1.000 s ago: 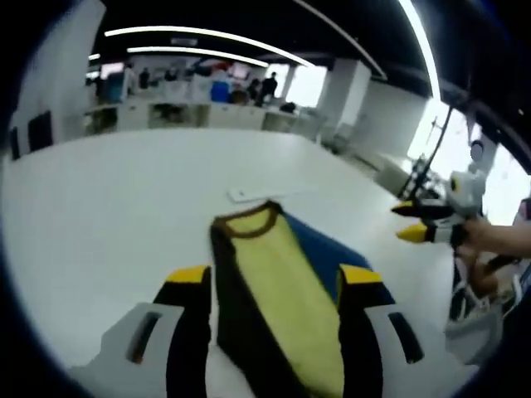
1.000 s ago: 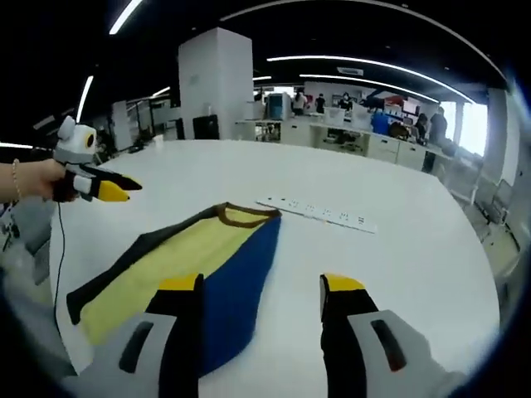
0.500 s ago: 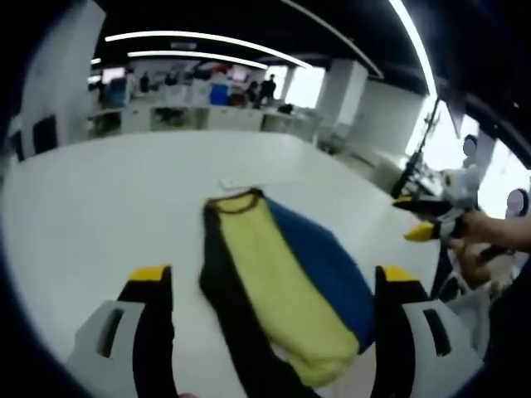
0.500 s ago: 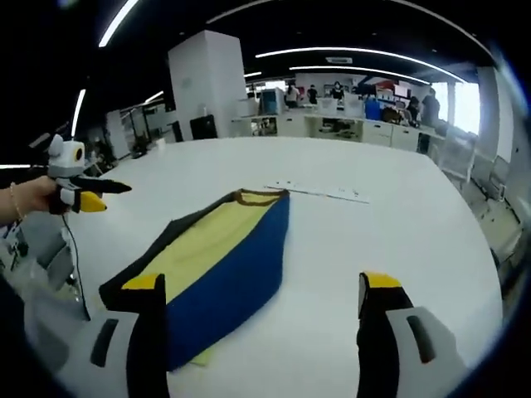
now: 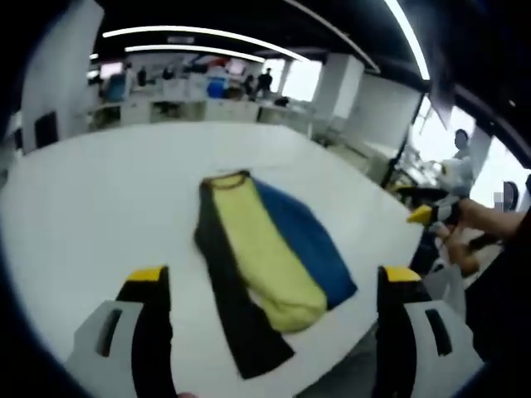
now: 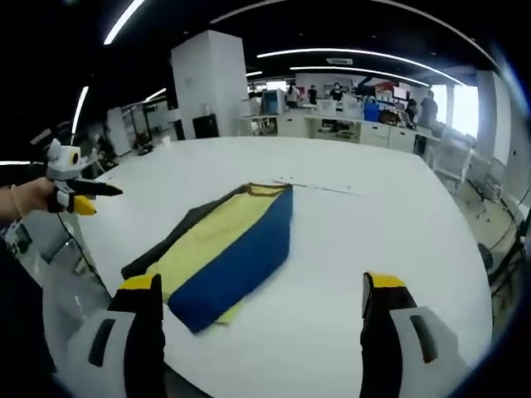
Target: Fold the garment on the visible template until the final outline fits inside the template.
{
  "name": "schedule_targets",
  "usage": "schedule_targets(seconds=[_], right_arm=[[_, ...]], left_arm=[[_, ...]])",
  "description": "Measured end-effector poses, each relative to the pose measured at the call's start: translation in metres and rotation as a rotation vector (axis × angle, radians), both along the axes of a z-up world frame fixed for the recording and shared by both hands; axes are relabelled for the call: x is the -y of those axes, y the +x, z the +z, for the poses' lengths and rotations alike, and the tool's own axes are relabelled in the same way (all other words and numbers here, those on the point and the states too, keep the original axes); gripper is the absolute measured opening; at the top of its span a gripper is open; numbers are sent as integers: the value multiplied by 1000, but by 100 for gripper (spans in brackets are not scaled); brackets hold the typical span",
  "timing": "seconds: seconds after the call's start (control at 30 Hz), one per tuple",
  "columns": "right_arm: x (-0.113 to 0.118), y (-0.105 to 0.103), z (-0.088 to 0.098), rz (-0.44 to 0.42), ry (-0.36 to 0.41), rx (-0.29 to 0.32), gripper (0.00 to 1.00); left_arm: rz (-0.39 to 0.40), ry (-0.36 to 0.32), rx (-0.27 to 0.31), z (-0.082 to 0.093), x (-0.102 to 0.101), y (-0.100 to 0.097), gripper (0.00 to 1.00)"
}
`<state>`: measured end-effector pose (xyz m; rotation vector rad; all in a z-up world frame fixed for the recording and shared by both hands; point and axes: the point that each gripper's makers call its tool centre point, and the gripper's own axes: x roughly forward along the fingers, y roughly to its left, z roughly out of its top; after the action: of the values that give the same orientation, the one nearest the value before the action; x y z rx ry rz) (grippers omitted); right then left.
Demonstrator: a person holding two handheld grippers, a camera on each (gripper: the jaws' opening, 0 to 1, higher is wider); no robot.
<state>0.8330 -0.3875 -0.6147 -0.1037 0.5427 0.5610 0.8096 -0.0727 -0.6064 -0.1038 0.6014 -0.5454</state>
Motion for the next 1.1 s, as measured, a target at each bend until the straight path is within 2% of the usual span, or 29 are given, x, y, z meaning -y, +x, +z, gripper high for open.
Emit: schedule_targets(seconds=[0.2,0.47,0.6,0.73,0.8,0.87,1.03,1.1], right_arm=[[20,-26,0,-41,-22,-7,100],[36,-59,-10,-62,-51,-38,97],[37,-66,-17,-69,-50,-60,97],[34,-66,-17,-60,-50,-64,97],[31,-63,-14,-49,-41,-51,98],[28,-63,-14,-44,-44,-51,98],[22,-64,-18,-28,-51,-59,97],[20,-66,-21,-23,-58,-66,95]], left_arm=[[23,-5,8,9,-15,-29,99],[78,11,-27,1,-38,-62,99],[94,13,-30,0,-43,-67,99],[94,17,-33,1,-43,-67,99],[88,23,-32,2,-42,-66,99],[65,70,-39,-2,-42,-66,99],[63,63,-63,-5,-41,-70,99],[50,71,-52,-6,-40,-71,98]])
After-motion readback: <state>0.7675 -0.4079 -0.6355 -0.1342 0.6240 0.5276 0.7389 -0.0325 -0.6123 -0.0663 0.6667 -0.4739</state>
